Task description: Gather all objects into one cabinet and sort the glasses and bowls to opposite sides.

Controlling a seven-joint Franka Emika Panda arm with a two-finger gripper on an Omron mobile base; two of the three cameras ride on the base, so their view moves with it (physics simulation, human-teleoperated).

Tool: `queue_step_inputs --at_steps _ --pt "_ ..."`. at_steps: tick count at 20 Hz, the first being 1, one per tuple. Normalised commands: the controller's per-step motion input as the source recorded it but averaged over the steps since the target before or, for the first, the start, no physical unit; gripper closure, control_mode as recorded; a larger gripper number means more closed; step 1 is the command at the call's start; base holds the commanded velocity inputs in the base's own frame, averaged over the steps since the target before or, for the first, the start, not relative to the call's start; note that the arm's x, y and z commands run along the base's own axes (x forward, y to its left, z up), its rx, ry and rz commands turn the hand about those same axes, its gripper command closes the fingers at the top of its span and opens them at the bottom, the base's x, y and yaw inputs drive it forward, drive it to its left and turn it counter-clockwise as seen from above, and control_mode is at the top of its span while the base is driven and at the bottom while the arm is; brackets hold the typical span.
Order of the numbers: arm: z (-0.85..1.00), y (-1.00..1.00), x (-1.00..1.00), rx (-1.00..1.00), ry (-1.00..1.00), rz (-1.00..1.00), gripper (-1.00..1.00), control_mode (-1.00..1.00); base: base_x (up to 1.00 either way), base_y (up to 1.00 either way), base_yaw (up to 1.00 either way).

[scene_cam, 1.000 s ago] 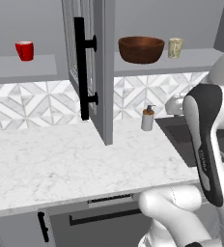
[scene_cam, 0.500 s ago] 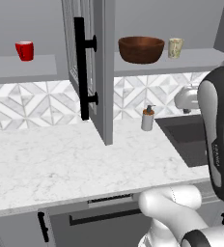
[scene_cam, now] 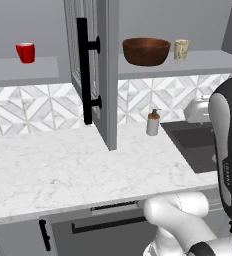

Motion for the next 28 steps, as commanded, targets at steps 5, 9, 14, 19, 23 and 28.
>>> queue_step_inputs --at_steps 5,9,14,19,23,28 --pt "-0.22 0.02 -0.14 0.00 0.00 0.00 -1.00 -1.00 0.00 0.00 0.00" --pt "0.01 0.01 -0.17 0.00 -0.01 0.00 -1.00 1.00 -0.34 0.00 0.00" --pt "0.00 0.00 0.00 0.00 0.00 0.00 -1.00 1.00 -1.00 0.02 0.00" --pt "0.00 0.00 0.00 0.00 0.00 0.00 -1.00 1.00 -0.80 0.64 0.00" --pt "0.00 0.00 0.00 0.00 0.00 0.00 -1.00 1.00 -0.22 1.00 0.00" --pt "0.00 0.00 0.00 0.00 0.00 0.00 -1.00 1.00 0.06 0.98 0.00"
